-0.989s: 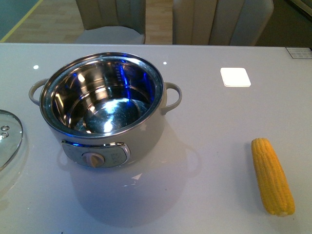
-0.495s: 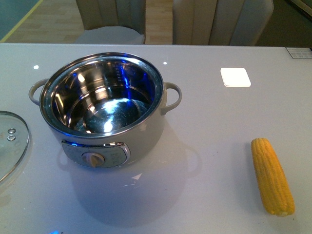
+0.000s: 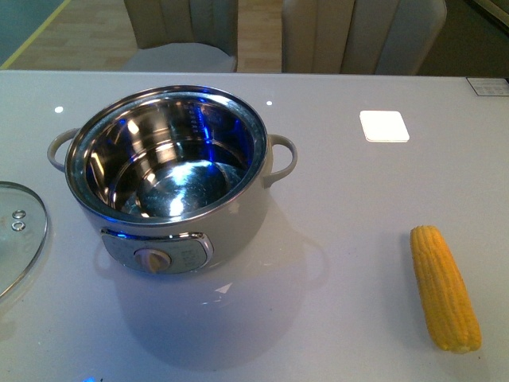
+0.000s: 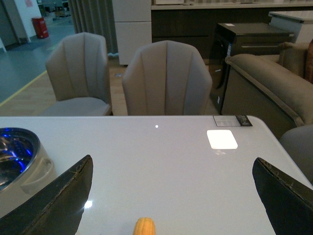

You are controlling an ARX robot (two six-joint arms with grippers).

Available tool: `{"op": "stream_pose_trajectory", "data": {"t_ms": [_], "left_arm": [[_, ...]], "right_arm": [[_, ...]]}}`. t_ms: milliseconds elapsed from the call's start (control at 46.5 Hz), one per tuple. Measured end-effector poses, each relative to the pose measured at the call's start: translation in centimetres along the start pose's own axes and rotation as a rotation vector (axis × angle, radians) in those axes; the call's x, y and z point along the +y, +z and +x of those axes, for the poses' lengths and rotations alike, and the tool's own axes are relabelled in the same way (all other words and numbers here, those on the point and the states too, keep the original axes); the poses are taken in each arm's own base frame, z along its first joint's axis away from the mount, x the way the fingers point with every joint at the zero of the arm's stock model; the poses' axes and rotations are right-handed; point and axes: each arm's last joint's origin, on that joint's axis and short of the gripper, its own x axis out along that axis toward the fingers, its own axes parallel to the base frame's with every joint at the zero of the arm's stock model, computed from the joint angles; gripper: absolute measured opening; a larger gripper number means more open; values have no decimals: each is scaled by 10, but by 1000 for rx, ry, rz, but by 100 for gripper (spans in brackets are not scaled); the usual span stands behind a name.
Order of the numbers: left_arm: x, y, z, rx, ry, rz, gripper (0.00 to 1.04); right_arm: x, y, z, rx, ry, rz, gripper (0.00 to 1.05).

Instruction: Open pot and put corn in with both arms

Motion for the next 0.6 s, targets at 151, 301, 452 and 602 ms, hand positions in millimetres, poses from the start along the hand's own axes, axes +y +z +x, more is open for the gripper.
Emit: {"op": "stream_pose_trajectory", "data": {"t_ms": [151,301,452,602], "left_arm": [[1,20,-9,-43,16,21,100],[0,54,-28,-110,18,25,98],[-9,96,-64,-222,-36,13,98],[-28,125,-110,-322,-128,-21,98]], "right_arm": [[0,0,0,0,0,0,96],[0,0,0,0,0,0,96],[0,0,0,0,0,0,96],[0,0,0,0,0,0,96]]}}
